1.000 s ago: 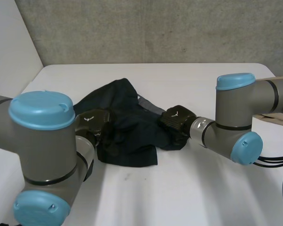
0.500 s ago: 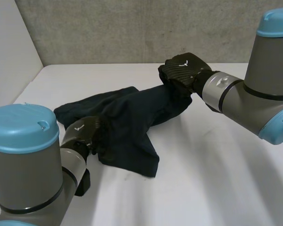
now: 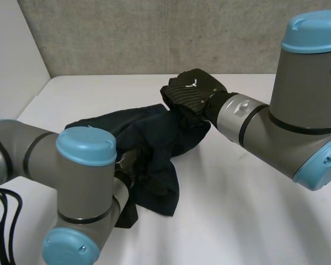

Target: Fold the laundry.

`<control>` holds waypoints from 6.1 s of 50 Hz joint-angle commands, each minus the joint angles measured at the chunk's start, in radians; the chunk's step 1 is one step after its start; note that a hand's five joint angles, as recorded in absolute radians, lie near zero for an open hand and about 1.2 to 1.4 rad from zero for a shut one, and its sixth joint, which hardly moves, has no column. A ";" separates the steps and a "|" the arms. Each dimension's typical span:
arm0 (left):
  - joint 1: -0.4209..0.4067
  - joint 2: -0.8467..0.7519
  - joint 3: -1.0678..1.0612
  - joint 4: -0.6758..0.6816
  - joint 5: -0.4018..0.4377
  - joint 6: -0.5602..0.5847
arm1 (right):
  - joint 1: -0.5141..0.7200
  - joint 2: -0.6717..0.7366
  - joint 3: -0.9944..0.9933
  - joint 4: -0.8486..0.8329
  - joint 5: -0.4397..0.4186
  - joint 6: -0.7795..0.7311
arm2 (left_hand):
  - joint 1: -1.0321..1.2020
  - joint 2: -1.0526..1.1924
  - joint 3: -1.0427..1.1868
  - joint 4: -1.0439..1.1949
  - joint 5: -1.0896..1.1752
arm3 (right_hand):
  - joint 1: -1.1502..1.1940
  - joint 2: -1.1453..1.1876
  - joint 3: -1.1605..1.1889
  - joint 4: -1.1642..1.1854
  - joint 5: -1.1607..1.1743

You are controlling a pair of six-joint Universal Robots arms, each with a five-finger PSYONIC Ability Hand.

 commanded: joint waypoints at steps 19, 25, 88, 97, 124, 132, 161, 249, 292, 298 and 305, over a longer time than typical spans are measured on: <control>-0.009 -0.191 0.194 -0.003 -0.158 0.003 | 0.006 -0.010 0.062 -0.009 0.002 0.009 | 0.987 1.007 1.007 1.015 1.018 | 0.431 0.226 0.208 0.209 0.234; -0.004 -0.156 0.196 -0.043 -0.193 0.023 | -0.001 -0.010 0.049 -0.012 0.014 0.002 | 0.988 1.008 1.008 1.016 1.018 | 0.431 0.226 0.208 0.209 0.234; 0.229 -0.014 0.228 -0.242 0.098 0.929 | -0.075 0.182 0.217 -0.156 0.077 0.304 | 0.988 1.008 1.008 1.016 1.018 | -0.651 -0.856 -0.875 -0.874 -0.848; 0.227 0.010 0.243 -0.245 0.101 0.934 | -0.012 0.254 0.092 -0.152 0.082 0.321 | 0.988 1.008 1.008 1.016 1.018 | 0.431 0.226 0.208 0.209 0.234; 0.043 0.316 0.423 -0.523 0.147 1.221 | -0.061 -0.286 0.058 0.406 0.118 -0.304 | 0.988 1.008 1.008 1.016 1.018 | 0.431 0.226 0.208 0.209 0.234; 0.054 0.035 0.507 -0.478 0.127 1.225 | -0.061 -0.057 -0.008 0.385 0.126 -0.291 | 0.988 1.008 1.008 1.016 1.018 | 0.431 0.226 0.208 0.209 0.234; 0.082 -0.036 0.899 0.013 0.038 1.207 | -0.061 0.035 -0.358 -0.258 0.253 -0.014 | 0.988 1.008 1.008 1.016 1.018 | 0.431 0.226 0.208 0.209 0.234; 0.376 -0.059 -0.091 0.278 0.307 1.051 | -0.205 -0.005 0.500 -0.298 0.094 -0.005 | 0.988 1.008 1.008 1.016 1.018 | 0.431 0.226 0.208 0.209 0.234; 0.191 0.305 -0.347 0.144 0.198 1.543 | -0.230 -0.143 0.552 0.154 0.137 -0.417 | 0.988 1.008 1.008 1.016 1.018 | 0.431 0.226 0.208 0.209 0.234; 0.188 0.153 -0.192 0.146 0.103 1.459 | -0.231 -0.114 0.521 0.140 0.157 -0.390 | 0.988 1.008 1.008 1.016 1.018 | 0.431 0.226 0.208 0.209 0.234; 0.166 0.141 -0.143 0.145 0.103 1.407 | -0.233 -0.111 0.515 0.138 0.155 -0.376 | 0.671 0.692 0.692 0.699 0.702 | 0.431 0.226 0.208 0.209 0.234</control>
